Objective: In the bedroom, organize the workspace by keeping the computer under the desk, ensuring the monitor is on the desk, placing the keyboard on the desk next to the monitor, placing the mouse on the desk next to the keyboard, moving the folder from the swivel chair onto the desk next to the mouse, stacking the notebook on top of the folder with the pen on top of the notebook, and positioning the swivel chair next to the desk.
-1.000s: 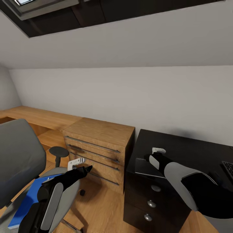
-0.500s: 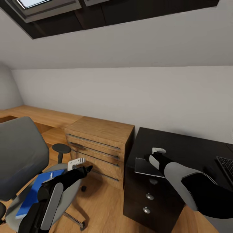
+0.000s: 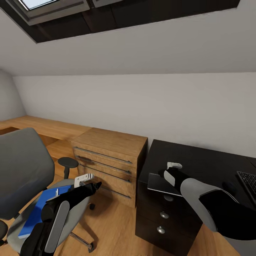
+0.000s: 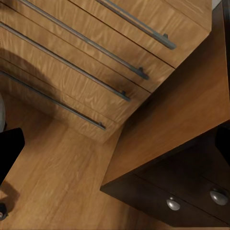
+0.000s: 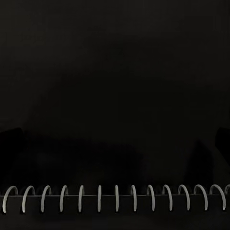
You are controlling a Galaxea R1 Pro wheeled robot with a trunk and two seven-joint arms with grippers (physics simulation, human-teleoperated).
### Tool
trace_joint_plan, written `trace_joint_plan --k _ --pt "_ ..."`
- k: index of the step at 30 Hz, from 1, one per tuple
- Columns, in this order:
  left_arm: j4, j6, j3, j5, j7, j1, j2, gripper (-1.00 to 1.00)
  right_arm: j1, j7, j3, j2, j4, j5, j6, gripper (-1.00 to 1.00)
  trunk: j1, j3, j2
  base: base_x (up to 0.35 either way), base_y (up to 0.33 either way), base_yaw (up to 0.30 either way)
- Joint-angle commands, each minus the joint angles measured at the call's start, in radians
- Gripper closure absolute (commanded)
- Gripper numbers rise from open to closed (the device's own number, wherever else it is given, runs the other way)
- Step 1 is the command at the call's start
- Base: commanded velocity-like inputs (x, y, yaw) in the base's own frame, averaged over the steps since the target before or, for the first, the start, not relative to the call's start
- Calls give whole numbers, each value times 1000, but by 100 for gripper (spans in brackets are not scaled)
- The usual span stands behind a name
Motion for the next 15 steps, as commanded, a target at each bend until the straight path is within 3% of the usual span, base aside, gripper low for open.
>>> trace_joint_plan --k 1,10,15 --pt "-1 6 2 8 4 -1 -1 -100 1 -4 4 -1 1 -11 15 -100 0 -1 0 -7 0 0" --pt "-1 6 2 8 4 -1 -1 -100 1 -4 5 0 1 -11 15 -100 0 -1 0 -137 0 0" --pt "-1 6 2 8 5 -1 -1 -100 1 -4 4 0 1 -10 15 -100 0 -1 0 -38 0 0"
